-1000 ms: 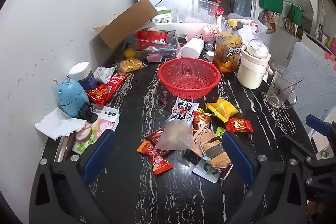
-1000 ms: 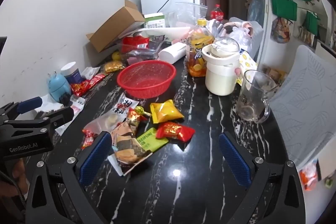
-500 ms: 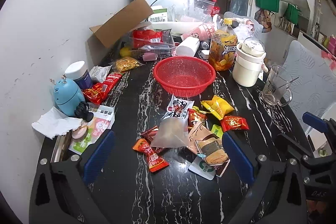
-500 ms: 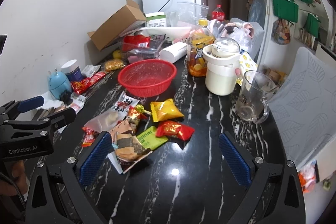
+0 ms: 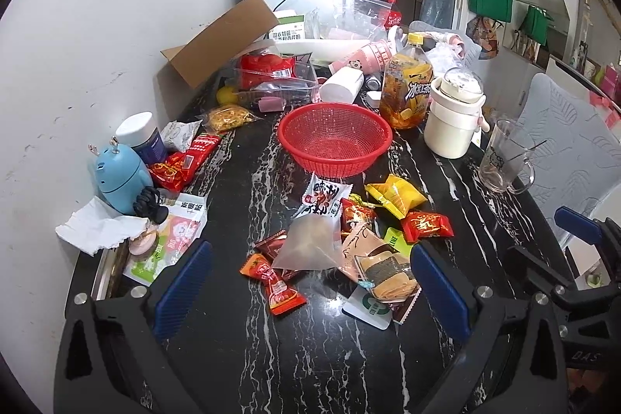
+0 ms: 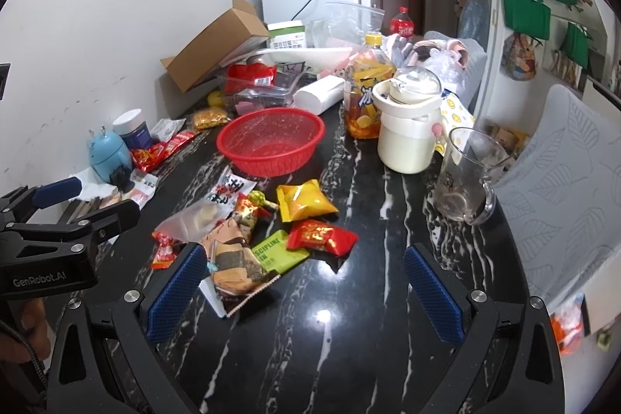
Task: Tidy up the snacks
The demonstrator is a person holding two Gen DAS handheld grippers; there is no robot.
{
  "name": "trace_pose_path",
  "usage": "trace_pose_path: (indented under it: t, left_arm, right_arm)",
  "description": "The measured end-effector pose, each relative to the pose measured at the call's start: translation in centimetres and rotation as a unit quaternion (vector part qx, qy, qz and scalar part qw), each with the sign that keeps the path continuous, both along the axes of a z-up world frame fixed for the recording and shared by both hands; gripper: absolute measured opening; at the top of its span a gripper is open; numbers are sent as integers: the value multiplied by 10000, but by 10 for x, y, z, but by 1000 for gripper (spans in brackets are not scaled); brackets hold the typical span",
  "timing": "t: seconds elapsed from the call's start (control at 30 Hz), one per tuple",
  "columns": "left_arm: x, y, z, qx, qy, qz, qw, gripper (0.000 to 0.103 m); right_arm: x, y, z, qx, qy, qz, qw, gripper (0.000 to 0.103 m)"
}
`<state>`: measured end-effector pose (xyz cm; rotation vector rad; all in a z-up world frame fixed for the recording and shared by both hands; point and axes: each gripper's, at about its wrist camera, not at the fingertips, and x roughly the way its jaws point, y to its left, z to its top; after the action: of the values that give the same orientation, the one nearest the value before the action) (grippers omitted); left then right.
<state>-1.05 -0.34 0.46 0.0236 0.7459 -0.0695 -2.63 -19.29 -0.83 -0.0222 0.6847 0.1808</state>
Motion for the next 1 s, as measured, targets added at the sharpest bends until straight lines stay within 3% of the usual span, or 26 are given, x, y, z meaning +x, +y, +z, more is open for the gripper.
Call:
trace_pose_path:
  t: [1.0]
  left_arm:
    - [-14, 3, 3, -141, -55, -99, 9998, 103]
  right_arm:
    - [-13, 2, 6, 127, 8, -67, 9999, 103]
